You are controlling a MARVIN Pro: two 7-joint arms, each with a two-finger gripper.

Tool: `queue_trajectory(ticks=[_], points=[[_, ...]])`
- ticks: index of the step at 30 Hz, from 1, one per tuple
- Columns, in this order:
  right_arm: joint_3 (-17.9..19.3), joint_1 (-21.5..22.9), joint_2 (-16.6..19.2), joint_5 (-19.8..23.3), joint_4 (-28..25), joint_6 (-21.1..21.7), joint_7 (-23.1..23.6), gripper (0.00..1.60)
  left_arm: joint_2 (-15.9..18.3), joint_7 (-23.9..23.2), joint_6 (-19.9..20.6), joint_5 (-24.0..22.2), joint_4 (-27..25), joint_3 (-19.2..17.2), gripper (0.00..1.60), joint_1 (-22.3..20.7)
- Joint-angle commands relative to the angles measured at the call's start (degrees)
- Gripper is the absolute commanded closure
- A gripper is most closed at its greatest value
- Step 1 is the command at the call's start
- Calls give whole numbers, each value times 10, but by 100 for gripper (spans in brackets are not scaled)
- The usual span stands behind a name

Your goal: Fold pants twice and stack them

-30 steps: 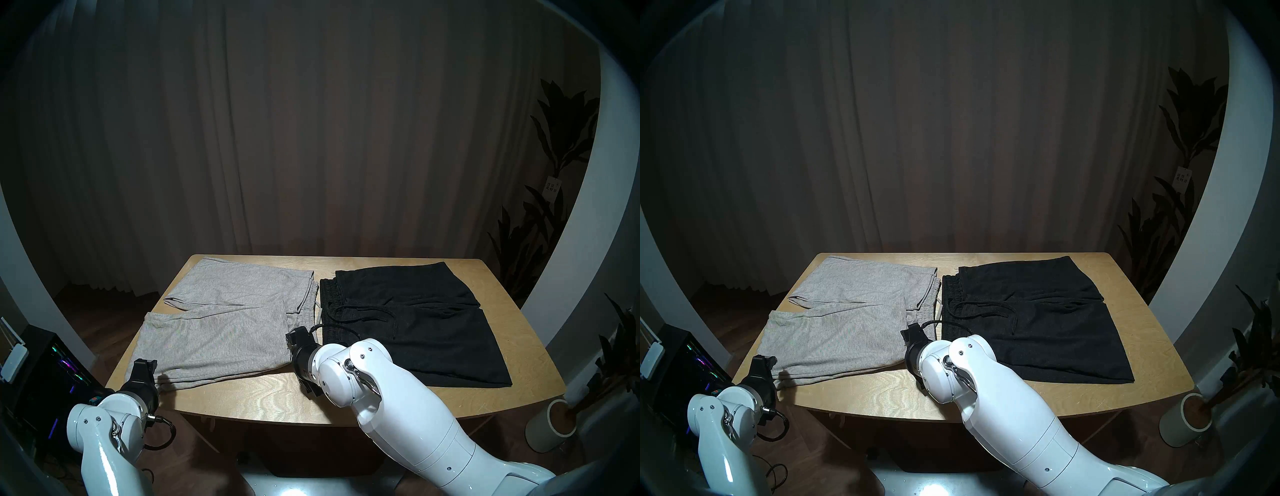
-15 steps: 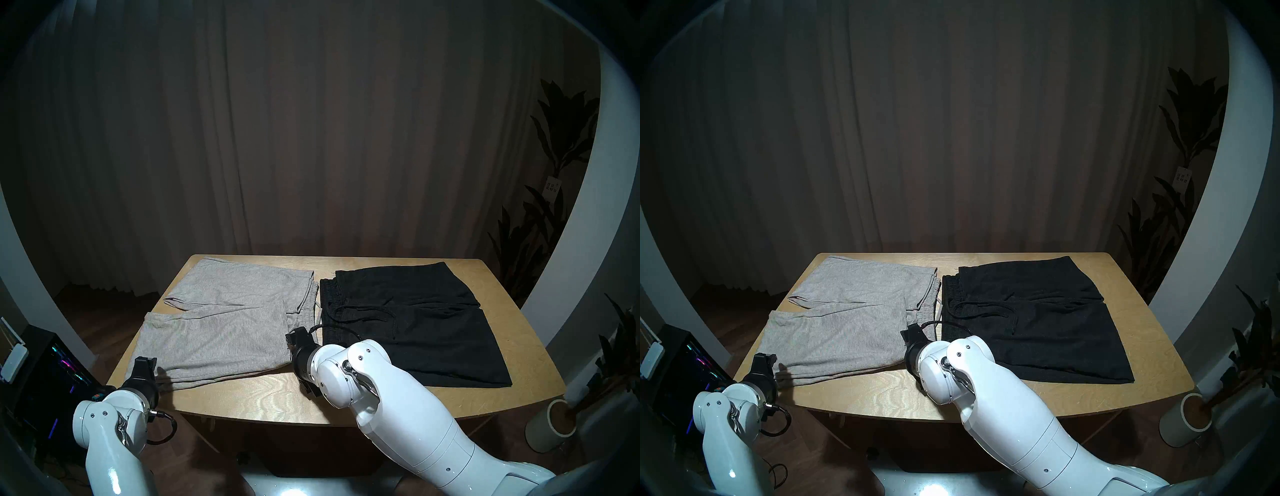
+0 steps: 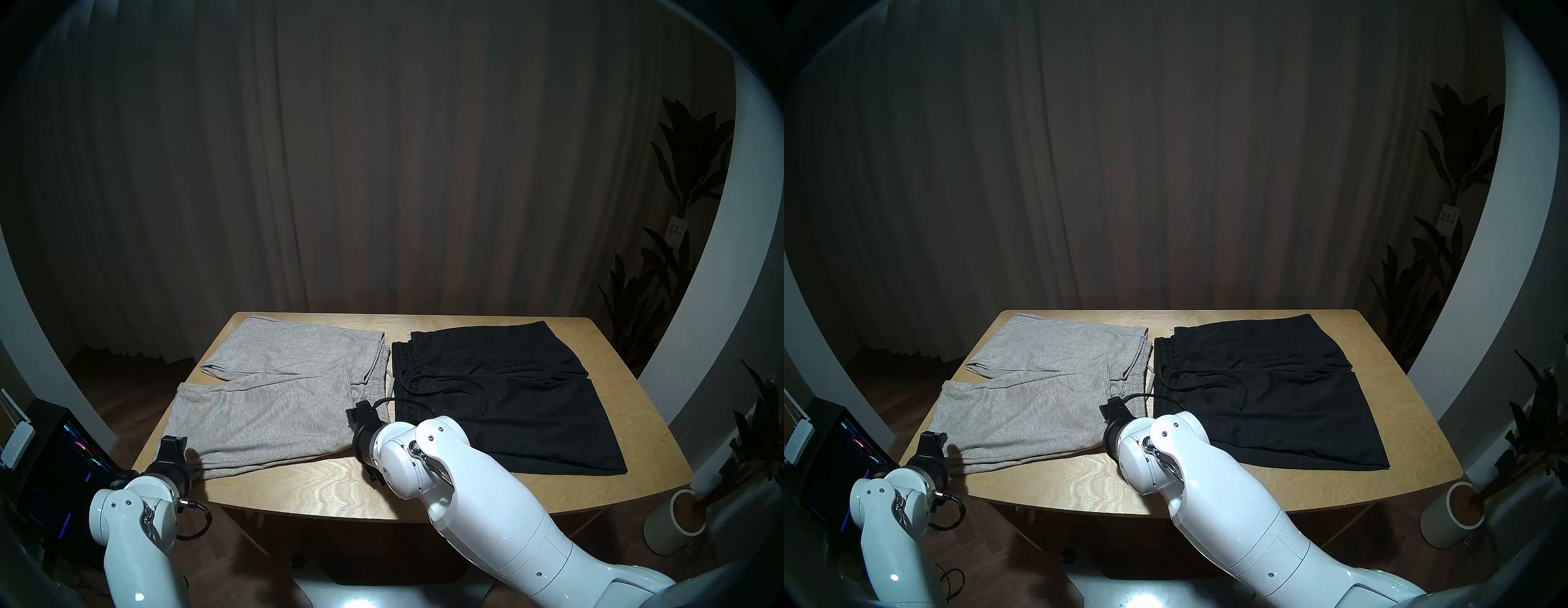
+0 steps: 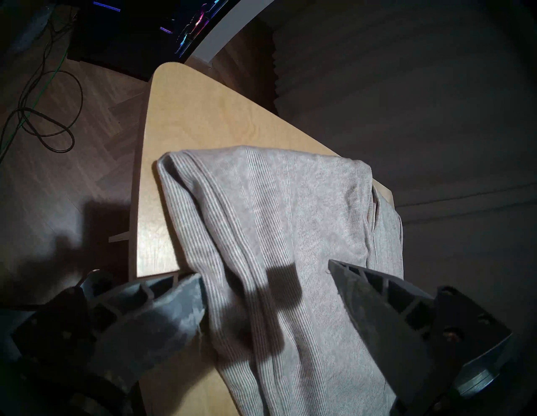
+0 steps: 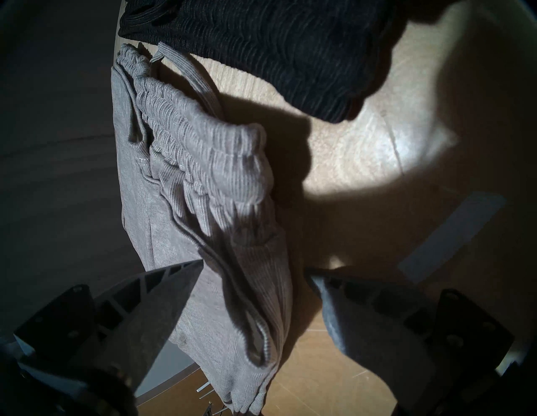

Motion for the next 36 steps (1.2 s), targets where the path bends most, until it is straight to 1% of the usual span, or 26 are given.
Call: queue_trajectory(ticks=[1,6,7,9,10,11,12,13,14,15,16,17,18,19,22,25,26,27,28,31,34,35,36], points=[[-7,-1,-13,-2,27,-8,-5,0,13,-1,5,4,39,0,0,-7],[-10,3,-20,-6,40,-13,-5,0,19,-5,8,4,50,0,0,-12],[-10,3,-21,-6,41,-13,-5,0,19,-5,8,5,52,-1,4,-13],[-10,4,-23,-7,44,-15,-5,0,21,-5,9,4,56,-2,31,-15],[-11,4,-24,-8,45,-16,-6,0,21,-5,10,4,57,-2,34,-16],[-11,5,-24,-8,46,-16,-6,0,22,-5,11,4,58,-2,43,-17],[-11,5,-25,-9,47,-17,-6,0,22,-5,12,4,59,-3,48,-18],[-11,5,-25,-9,48,-18,-7,6,23,-5,12,3,60,-3,67,-18],[-11,6,-26,-10,49,-19,-7,9,23,-4,13,2,60,-4,78,-20],[-11,6,-27,-10,50,-19,-7,36,24,-4,14,2,61,-4,83,-21],[-11,6,-27,-10,51,-20,-8,49,25,-3,15,2,61,-5,85,-21],[-11,7,-28,-11,51,-21,-8,54,25,-4,15,1,63,-6,91,-22],[-11,7,-28,-11,52,-21,-8,65,26,-4,15,1,63,-6,97,-22],[-11,7,-28,-11,52,-22,-8,72,26,-4,15,1,64,-7,100,-23],[-11,8,-29,-12,52,-23,-7,87,26,-2,16,-1,60,-10,121,-23],[-12,8,-28,-13,48,-25,-8,99,25,5,17,-7,49,-15,122,-25],[-11,8,-28,-13,46,-25,-9,107,25,7,16,-8,46,-17,121,-26],[-11,7,-27,-13,44,-27,-9,107,26,13,18,-10,41,-17,121,-28],[-11,7,-27,-13,43,-27,-10,131,26,17,19,-13,38,-18,122,-30],[-9,6,-25,-12,36,-30,-10,160,27,22,19,-22,25,-20,117,-40],[-6,4,-24,-9,27,-32,-12,160,30,26,21,-29,17,-20,146,-49],[-3,3,-24,-7,23,-33,-11,160,31,23,22,-31,16,-19,150,-52],[-2,3,-23,-6,19,-34,-11,160,33,25,23,-33,15,-19,160,-55]])
